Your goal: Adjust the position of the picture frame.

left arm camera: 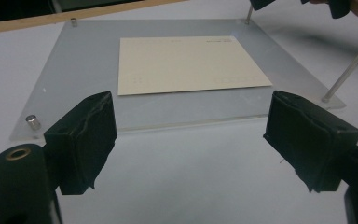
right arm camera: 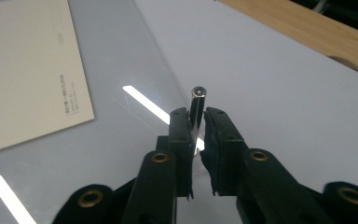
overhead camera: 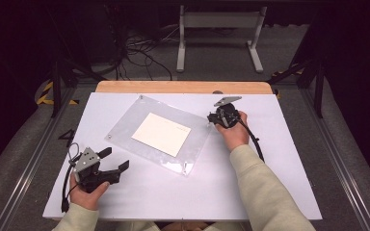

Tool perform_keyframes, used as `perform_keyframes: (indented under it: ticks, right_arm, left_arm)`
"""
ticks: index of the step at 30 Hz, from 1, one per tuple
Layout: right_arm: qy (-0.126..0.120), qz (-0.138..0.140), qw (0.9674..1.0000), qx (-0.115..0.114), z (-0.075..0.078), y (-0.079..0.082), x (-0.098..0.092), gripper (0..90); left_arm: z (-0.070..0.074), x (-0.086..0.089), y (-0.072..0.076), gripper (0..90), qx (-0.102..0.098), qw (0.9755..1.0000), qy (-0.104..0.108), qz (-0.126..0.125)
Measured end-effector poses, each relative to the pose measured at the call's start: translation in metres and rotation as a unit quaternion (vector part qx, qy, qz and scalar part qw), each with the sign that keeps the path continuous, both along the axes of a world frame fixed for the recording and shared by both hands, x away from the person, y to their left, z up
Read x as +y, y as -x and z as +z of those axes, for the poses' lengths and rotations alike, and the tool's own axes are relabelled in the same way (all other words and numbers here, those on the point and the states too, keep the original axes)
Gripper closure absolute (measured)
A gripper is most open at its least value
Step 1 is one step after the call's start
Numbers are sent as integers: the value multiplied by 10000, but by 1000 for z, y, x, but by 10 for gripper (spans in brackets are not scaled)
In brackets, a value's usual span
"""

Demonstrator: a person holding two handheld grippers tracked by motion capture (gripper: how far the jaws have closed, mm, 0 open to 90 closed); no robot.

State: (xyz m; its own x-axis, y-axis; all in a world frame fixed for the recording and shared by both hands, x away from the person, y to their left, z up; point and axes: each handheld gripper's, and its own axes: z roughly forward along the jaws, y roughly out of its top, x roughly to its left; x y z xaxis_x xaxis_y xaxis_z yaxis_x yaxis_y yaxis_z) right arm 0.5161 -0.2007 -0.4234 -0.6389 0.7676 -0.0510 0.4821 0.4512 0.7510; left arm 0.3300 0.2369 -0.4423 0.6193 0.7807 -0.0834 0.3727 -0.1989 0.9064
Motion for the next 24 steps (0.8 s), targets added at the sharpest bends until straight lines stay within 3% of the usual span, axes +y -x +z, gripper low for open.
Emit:
perform_keyframes:
  ticks: [4, 7, 12, 13, 14, 15, 16, 18, 20, 24]
  right_arm:
    - [-304, -109, 9993, -191, 15, 24, -6, 705]
    - [-577, 327, 9974, -276, 21, 50, -5, 678]
    - [-766, 996, 9917, -274, 25, 92, 3, 629]
    - [-766, 996, 9917, -274, 25, 92, 3, 629]
    - [-802, 1136, 9899, -290, 25, 100, 4, 618]
    - [-929, 1475, 9843, -289, 24, 121, 11, 599]
    - [-929, 1475, 9843, -289, 24, 121, 11, 599]
    - [-933, 1735, 9800, -296, 23, 135, 18, 582]
    - [-950, 2080, 9733, -213, 19, 151, 31, 558]
    - [-859, 2273, 9699, -168, 13, 158, 43, 555]
  left_arm:
    - [0, 1, -1, 168, 27, 9999, -83, 94]
    - [0, 1, -1, 168, 45, 9998, -97, 139]
    - [0, -2, -2, 169, 45, 9998, -121, 132]
    - [0, -2, -2, 169, 45, 9998, -121, 132]
    - [0, -2, -2, 169, 48, 9998, -143, 115]
    - [0, -2, -2, 169, 52, 9998, -159, 105]
    - [0, -2, -2, 169, 57, 9998, -163, 107]
    - [-1, -3, -2, 169, 64, 9998, -151, 117]
    - [-1, -3, -2, 169, 67, 9998, -152, 117]
    - [-1, -3, -3, 169, 69, 9998, -154, 114]
